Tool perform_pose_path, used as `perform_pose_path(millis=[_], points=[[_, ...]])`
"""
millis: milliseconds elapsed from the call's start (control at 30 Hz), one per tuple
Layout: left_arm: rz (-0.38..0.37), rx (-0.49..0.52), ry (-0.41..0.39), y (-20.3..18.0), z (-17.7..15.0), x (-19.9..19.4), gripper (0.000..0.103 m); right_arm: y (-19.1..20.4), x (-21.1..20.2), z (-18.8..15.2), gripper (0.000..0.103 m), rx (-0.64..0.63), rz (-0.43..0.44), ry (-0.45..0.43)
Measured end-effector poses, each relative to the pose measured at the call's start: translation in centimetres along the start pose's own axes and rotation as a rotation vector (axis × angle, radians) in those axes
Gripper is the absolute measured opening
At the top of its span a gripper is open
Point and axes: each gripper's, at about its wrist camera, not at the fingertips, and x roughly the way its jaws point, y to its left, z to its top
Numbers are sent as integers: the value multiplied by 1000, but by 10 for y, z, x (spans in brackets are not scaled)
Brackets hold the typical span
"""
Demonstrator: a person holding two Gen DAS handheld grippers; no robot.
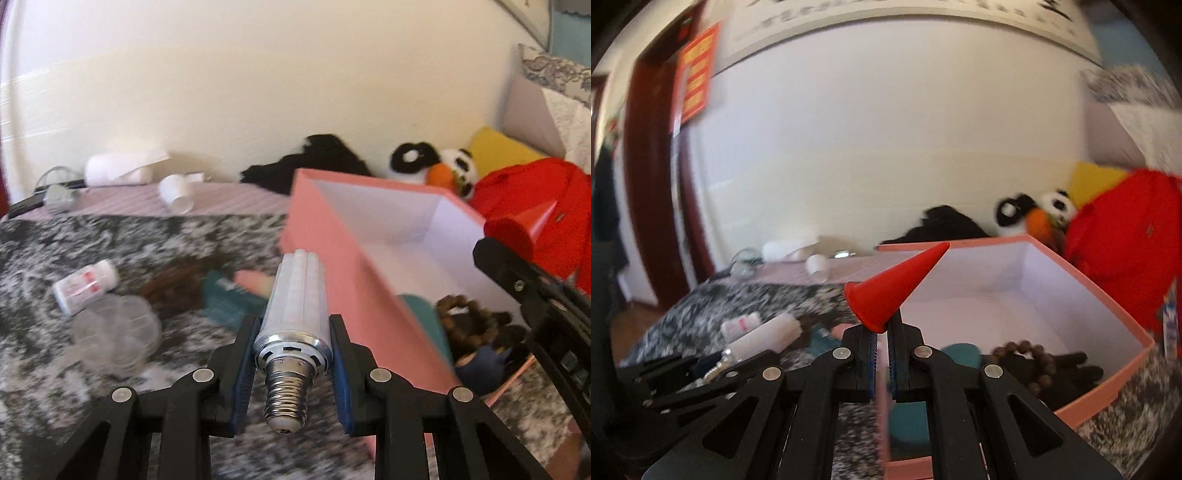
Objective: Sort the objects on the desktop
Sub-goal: 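Carry the bulb and red cone into the pink box and release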
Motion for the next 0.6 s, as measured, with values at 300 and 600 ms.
perform_pose_path(millis=[300, 600], points=[[-98, 87, -36, -71, 9, 18, 31, -70, 17, -1, 5, 106, -89, 58], [-117, 183, 50, -110, -9, 48, 30, -103, 19, -4, 5, 122, -125, 85]])
